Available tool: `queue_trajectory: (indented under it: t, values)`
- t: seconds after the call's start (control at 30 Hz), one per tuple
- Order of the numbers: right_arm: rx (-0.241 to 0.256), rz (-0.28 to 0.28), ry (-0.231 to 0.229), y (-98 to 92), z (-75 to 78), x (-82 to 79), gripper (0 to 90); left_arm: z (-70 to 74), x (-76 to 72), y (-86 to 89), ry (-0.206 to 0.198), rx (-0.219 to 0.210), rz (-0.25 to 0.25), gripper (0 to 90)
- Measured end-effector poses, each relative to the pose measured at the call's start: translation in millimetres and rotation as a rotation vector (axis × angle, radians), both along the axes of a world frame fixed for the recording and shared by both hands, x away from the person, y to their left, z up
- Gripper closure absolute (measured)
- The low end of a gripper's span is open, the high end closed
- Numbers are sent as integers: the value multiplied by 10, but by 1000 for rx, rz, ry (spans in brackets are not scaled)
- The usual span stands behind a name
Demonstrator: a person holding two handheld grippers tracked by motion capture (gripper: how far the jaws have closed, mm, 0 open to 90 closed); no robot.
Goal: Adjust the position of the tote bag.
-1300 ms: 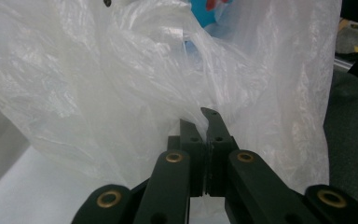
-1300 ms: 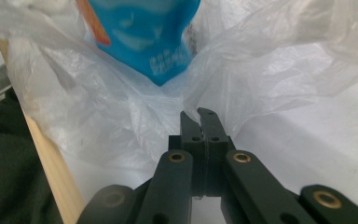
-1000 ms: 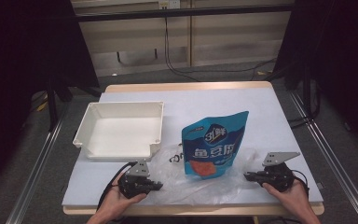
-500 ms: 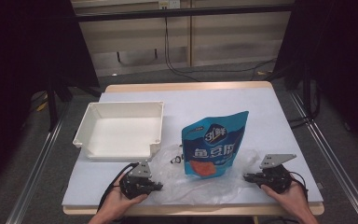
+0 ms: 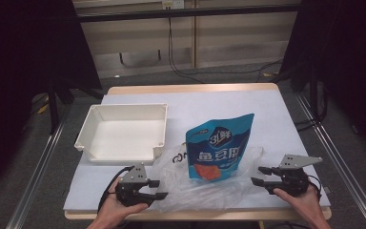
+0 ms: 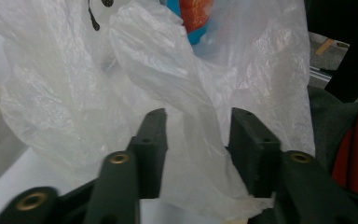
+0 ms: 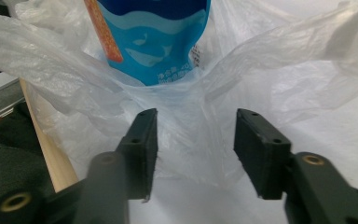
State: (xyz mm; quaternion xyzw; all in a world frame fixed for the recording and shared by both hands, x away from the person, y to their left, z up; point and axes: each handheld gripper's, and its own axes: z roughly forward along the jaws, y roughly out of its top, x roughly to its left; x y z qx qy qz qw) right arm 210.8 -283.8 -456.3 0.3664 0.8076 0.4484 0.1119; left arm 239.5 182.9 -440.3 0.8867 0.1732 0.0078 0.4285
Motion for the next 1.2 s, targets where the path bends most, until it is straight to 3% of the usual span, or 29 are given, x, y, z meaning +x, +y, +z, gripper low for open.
queue_trajectory:
  t: [0.07, 0.1, 0.13, 0.27, 0.43, 0.53, 0.63, 0.67, 0.7, 0.73, 0.77, 0.8, 0.87, 1.0, 1.07, 1.1, 1.2]
  values:
    - [11, -19, -28, -42, 42, -53, 414, 17, -21, 23, 16, -9, 7, 441]
    - [11, -19, -28, -42, 42, -53, 414, 29, -34, 24, 19, -11, 3, 441]
    - [26, -39, -35, -83, 62, -70, 373, 45, -44, 29, 9, -1, -1, 378]
    - [44, -67, -62, -134, 146, -95, 346, 135, -90, 52, -13, -41, -3, 311]
    - [62, -63, -102, -99, 279, -133, 338, 286, -97, 93, -39, -114, -2, 285]
    - [78, -69, -130, -96, 362, -143, 362, 391, -80, 134, -41, -172, 11, 280]
    - [74, -73, -151, -76, 462, -150, 416, 454, -65, 174, -58, -180, 17, 281]
    - [75, -65, -156, -70, 483, -149, 483, 479, -58, 193, -64, -185, 24, 283]
    - [74, -51, -168, -42, 530, -141, 548, 494, -53, 206, -64, -186, 27, 329]
    - [74, -51, -168, -42, 530, -141, 548, 509, -39, 213, -66, -198, 31, 329]
    - [73, -41, -178, -3, 571, -118, 635, 530, -16, 217, -68, -205, 28, 394]
    - [73, -41, -178, -3, 571, -118, 635, 554, 5, 213, -70, -216, 22, 394]
    - [69, -32, -187, 42, 610, -80, 695, 613, 72, 185, -90, -227, -2, 523]
    - [64, 0, -176, 168, 666, 61, 875, 695, 225, 62, -108, -264, -7, 680]
    - [60, 3, -168, 187, 662, 98, 897, 730, 286, -27, -119, -263, -13, 709]
    - [42, 0, -138, 207, 632, 178, 900, 767, 343, -120, -124, -275, -24, 745]
    - [37, -2, -109, 207, 575, 253, 900, 816, 389, -211, -130, -292, -40, 777]
